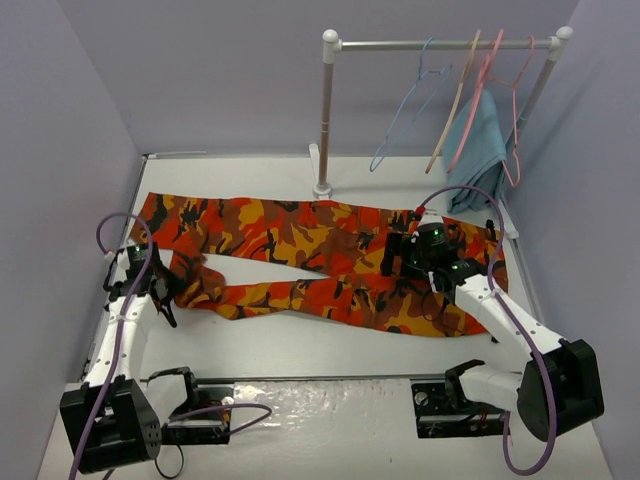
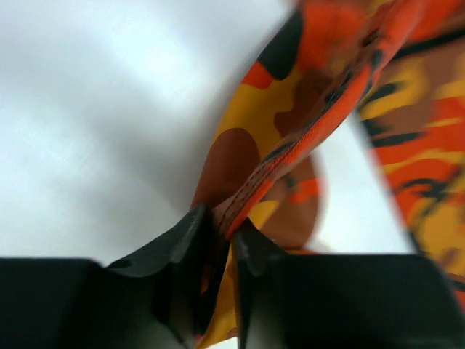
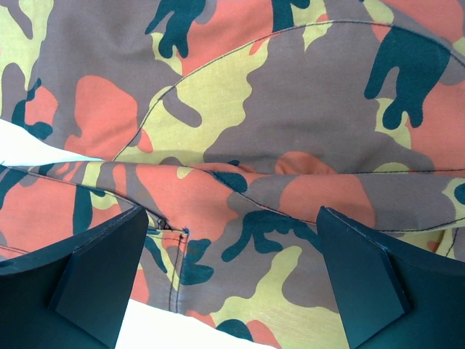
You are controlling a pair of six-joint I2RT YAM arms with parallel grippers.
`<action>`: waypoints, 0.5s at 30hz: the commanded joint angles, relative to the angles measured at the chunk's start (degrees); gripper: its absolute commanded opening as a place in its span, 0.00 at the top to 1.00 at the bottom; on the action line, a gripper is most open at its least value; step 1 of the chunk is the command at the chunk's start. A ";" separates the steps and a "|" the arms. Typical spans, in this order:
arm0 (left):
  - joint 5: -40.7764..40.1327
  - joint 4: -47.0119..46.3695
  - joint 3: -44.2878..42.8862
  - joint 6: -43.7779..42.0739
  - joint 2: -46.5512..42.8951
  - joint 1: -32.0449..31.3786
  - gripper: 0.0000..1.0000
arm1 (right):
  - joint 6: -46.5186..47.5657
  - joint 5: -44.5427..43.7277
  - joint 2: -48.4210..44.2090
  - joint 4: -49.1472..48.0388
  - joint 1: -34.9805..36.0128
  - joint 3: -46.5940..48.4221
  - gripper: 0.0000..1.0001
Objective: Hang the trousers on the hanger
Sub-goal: Move the trousers to the center of the board
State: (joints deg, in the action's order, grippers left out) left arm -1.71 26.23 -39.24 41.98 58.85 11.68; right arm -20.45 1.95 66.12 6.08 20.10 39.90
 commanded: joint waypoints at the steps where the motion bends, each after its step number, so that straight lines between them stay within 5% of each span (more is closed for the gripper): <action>1: -11.24 10.04 1.19 9.96 -4.21 0.26 0.74 | 0.68 1.34 -1.18 -0.19 0.46 0.90 0.00; 4: -13.82 12.91 -0.35 12.15 -4.43 0.51 0.63 | 0.67 1.71 -1.17 -0.19 0.63 0.72 0.00; 10: -17.86 18.13 -3.28 13.93 -2.84 2.17 0.22 | 0.66 2.00 -1.58 -0.19 0.90 0.53 0.00; 15: -14.01 16.37 -6.62 6.15 -2.08 2.38 0.14 | 0.93 2.17 -2.61 -0.11 1.16 0.37 0.00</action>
State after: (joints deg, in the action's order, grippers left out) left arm -16.84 43.10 -41.03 53.85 56.28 13.72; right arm -20.45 3.46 65.88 7.00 20.69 39.90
